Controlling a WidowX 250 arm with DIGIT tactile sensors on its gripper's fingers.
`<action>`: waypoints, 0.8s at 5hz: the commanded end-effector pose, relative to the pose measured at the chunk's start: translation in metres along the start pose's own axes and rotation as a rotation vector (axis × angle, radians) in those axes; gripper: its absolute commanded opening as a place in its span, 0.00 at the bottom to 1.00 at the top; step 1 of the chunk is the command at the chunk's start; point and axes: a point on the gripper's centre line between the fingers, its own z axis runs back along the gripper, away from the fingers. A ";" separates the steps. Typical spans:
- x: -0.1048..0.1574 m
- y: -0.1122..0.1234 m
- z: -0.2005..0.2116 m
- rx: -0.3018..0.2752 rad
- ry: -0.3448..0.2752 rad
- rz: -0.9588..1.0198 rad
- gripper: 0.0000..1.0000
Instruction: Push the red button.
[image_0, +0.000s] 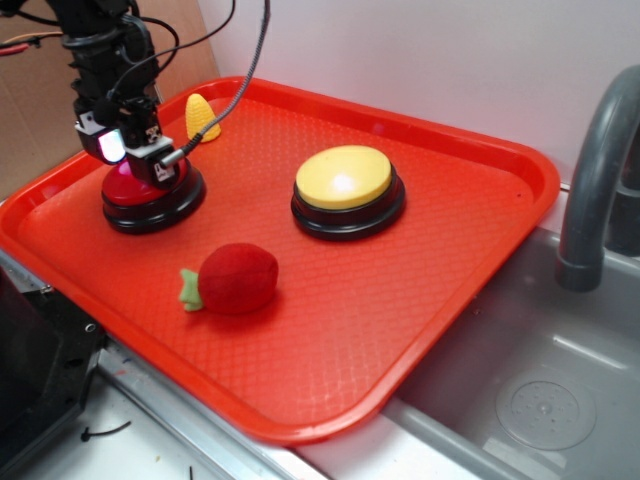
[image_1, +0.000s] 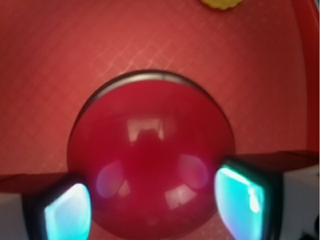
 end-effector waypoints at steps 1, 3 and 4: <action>-0.006 0.002 0.004 -0.006 0.009 0.007 1.00; -0.015 0.007 0.057 0.044 -0.033 0.078 1.00; -0.019 0.004 0.070 0.055 -0.040 0.083 1.00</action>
